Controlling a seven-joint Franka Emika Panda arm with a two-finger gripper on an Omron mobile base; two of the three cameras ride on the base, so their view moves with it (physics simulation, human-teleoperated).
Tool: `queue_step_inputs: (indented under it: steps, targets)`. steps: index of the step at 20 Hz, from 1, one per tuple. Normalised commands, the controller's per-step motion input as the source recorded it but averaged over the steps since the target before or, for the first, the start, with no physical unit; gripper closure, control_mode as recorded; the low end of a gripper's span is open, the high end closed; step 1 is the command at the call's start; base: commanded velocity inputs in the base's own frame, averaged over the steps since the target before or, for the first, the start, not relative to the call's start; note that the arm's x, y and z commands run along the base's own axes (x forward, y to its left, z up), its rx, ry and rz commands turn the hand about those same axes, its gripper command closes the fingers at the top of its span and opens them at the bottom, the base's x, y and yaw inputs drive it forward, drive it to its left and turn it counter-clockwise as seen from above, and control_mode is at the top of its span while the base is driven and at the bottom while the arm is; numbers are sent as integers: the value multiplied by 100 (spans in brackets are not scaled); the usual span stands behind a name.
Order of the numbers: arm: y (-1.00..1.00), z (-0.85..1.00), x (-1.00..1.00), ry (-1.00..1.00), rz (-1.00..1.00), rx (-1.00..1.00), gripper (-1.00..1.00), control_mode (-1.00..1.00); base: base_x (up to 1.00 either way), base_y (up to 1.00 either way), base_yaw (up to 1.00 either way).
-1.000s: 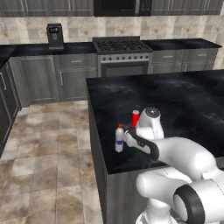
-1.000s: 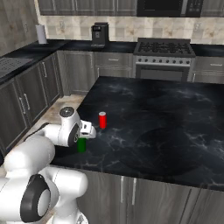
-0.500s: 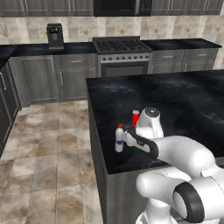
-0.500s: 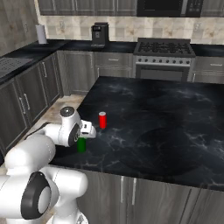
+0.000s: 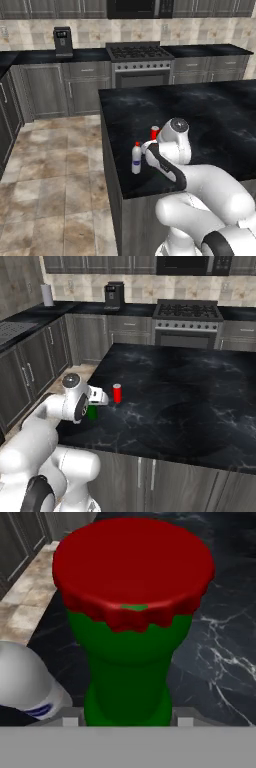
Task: Pick the beer, bottled water, can from the counter and place them in the open cabinet.
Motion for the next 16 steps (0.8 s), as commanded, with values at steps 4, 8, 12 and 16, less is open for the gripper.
queue_step_inputs:
  steps: [4, 8, 12, 16]
  targets:
    - [0, 76, -23, -11, 0, 0, 100, -100, 0, 0, 0]
    - [0, 75, -36, -10, 0, 0, 100, -100, 0, 0, 0]
    - [0, 72, -40, -4, 0, 0, 100, -100, 0, 0, 0]
    - [0, 75, -42, -2, 0, 0, 100, -100, 0, 0, 0]
